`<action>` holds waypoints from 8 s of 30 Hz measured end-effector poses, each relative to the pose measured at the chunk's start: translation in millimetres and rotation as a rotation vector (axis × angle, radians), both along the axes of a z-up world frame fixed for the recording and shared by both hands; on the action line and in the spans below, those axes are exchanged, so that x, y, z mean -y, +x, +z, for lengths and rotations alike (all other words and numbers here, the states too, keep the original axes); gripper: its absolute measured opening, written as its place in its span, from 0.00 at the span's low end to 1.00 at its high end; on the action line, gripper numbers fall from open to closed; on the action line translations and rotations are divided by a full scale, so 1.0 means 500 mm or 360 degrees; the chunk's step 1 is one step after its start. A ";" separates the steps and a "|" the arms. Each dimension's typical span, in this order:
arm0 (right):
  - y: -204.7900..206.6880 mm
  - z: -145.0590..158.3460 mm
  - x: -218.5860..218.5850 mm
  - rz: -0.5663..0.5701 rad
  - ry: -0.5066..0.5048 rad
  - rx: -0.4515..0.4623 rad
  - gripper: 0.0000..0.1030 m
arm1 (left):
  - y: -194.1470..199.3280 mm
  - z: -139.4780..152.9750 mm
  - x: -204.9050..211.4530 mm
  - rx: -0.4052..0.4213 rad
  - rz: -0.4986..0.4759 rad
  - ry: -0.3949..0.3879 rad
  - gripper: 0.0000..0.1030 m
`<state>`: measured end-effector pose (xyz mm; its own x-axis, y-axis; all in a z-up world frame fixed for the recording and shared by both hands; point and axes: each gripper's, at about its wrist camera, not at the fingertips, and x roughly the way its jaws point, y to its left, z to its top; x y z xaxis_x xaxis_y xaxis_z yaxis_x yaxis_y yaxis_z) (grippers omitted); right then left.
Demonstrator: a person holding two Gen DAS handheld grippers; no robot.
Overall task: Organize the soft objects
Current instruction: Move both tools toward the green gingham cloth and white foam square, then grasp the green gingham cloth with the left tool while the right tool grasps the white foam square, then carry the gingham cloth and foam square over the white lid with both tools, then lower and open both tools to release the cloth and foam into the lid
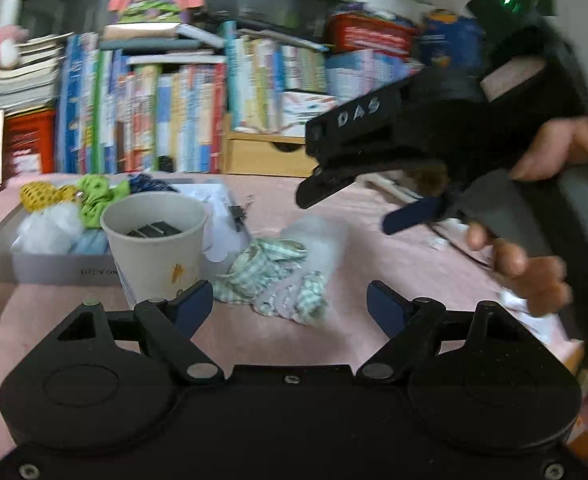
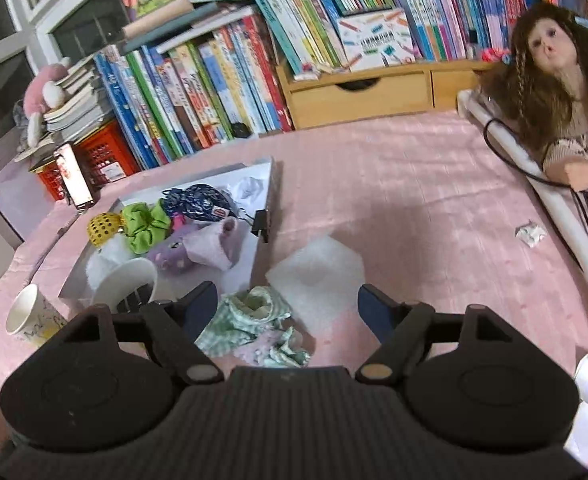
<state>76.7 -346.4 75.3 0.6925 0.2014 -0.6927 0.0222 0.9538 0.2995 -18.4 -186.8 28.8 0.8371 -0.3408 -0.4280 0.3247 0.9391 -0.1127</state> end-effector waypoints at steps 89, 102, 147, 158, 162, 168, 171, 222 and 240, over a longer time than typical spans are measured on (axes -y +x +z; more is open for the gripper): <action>-0.054 -0.078 -0.082 0.0290 0.0092 -0.0152 0.71 | -0.004 -0.067 -0.094 -0.0127 -0.0165 0.0006 0.60; -0.061 -0.069 -0.079 0.0266 0.0133 -0.0141 0.70 | -0.012 -0.048 -0.111 -0.0122 -0.0196 -0.0025 0.36; -0.040 0.082 -0.137 0.0264 0.0043 0.0172 0.71 | 0.075 0.175 -0.321 0.0069 0.0002 -0.0130 0.35; 0.002 0.101 -0.160 0.0262 0.0022 0.0215 0.70 | 0.139 0.194 -0.352 0.0048 0.0069 -0.0116 0.35; 0.015 0.103 -0.164 0.0243 0.0023 0.0219 0.70 | 0.162 0.192 -0.362 0.0022 0.0094 -0.0113 0.35; 0.033 0.106 -0.168 0.0219 0.0030 0.0228 0.70 | 0.197 0.186 -0.367 -0.0015 0.0123 -0.0090 0.35; 0.042 0.106 -0.174 0.0213 0.0023 0.0229 0.70 | 0.212 0.181 -0.367 -0.0031 0.0130 -0.0081 0.35; 0.253 -0.007 -0.208 0.0078 -0.0254 0.0179 0.70 | 0.573 0.161 -0.394 -0.0415 0.0287 0.0056 0.35; 0.265 -0.033 -0.269 0.0302 -0.0371 0.0146 0.70 | 0.580 0.115 -0.378 -0.0580 0.0182 0.0312 0.36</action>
<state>209.2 -212.0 58.8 0.7196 0.1762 -0.6717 -0.1798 0.9816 0.0648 271.4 2.1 86.6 0.6470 -0.1374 -0.7500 0.1891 0.9818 -0.0167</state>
